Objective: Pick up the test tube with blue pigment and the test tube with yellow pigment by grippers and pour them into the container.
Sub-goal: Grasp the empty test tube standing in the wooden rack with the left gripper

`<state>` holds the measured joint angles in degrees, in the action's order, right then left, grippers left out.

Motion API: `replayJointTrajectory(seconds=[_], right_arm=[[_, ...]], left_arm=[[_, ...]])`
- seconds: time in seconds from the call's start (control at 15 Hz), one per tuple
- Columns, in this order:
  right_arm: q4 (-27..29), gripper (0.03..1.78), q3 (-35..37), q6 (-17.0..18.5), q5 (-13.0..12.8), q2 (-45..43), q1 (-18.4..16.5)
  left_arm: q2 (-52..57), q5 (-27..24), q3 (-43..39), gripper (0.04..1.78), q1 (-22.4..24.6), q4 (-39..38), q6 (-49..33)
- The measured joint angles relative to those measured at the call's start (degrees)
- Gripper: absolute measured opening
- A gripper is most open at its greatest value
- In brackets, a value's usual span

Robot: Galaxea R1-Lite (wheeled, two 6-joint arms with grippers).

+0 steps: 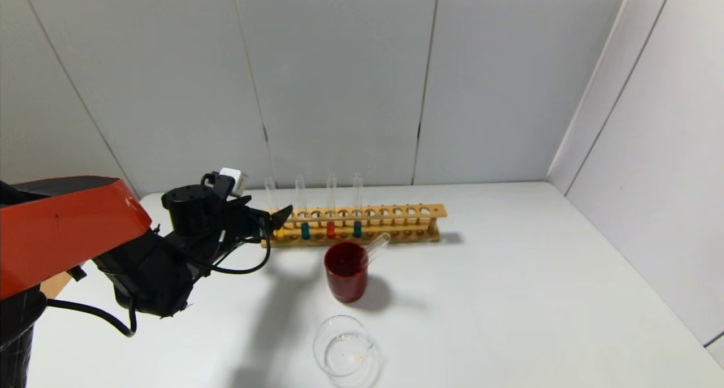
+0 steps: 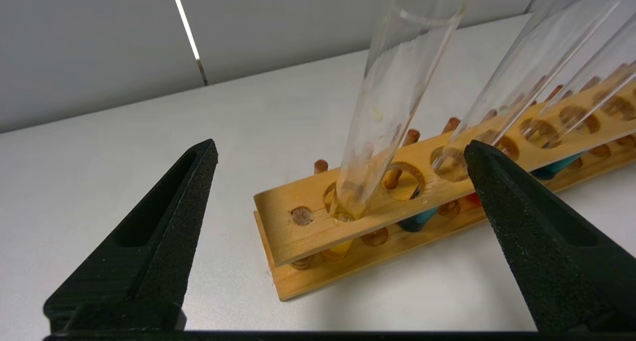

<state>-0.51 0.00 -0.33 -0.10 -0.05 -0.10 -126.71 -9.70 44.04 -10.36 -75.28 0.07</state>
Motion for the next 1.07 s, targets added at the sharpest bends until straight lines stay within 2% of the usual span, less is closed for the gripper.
replayJointTrajectory(seconds=[0.53,0.67,0.87,1.07], right_arm=[[0.0,1.74,0.0,0.0,0.0,0.0,0.0],[0.0,1.74,0.0,0.0,0.0,0.0,0.0],[0.0,1.74,0.0,0.0,0.0,0.0,0.0],[0.0,1.74,0.0,0.0,0.0,0.0,0.0]], left_arm=[[-0.9,0.7,1.4,1.74,-0.2,0.6,0.0],[-0.8,0.7,1.6,1.64,-0.4,0.6,0.0],[-0.8,0.8,1.9,1.30,-1.2,0.7,0.0],[-1.0,1.0,2.3,0.74,-1.8,0.9,0.0]])
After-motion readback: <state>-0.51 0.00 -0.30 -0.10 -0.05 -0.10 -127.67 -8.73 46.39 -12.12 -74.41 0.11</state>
